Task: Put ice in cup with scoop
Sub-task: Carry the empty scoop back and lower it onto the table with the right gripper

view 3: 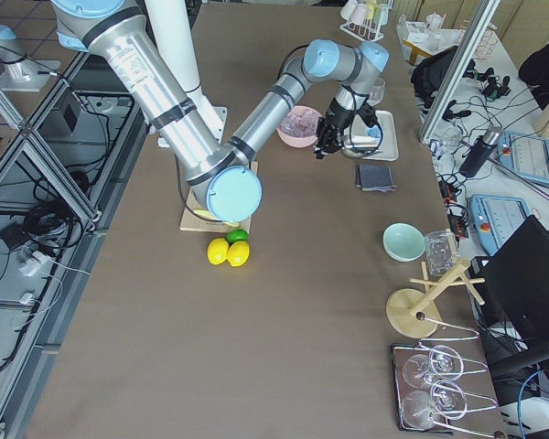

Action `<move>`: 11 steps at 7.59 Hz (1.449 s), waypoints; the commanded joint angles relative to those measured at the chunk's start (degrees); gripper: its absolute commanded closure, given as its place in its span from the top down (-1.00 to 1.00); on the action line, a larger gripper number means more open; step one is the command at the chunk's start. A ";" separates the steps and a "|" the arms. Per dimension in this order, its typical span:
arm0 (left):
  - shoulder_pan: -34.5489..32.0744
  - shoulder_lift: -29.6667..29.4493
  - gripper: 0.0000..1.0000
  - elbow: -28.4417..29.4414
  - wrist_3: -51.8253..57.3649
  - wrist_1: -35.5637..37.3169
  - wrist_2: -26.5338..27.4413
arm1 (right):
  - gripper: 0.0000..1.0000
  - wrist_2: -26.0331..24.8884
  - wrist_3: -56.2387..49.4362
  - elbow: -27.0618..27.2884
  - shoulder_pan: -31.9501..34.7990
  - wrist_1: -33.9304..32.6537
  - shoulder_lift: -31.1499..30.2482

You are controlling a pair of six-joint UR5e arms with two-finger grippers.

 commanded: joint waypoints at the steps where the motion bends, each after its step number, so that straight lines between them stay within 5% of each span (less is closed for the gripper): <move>1: 0.00 0.00 0.97 0.01 0.00 0.00 0.00 | -1.00 -0.14 13.03 9.79 0.95 14.92 -18.18; 5: 0.17 0.00 0.97 0.36 0.00 0.00 -0.09 | -1.00 -0.14 25.08 6.48 1.13 46.30 -39.64; 9: 0.17 0.00 0.97 0.27 0.00 0.00 -0.09 | -1.00 -0.05 33.90 -9.59 -4.14 68.74 -39.51; 11: 0.35 0.00 0.97 0.27 0.00 -0.09 -0.18 | -1.00 0.13 35.57 -12.17 -4.58 70.81 -38.46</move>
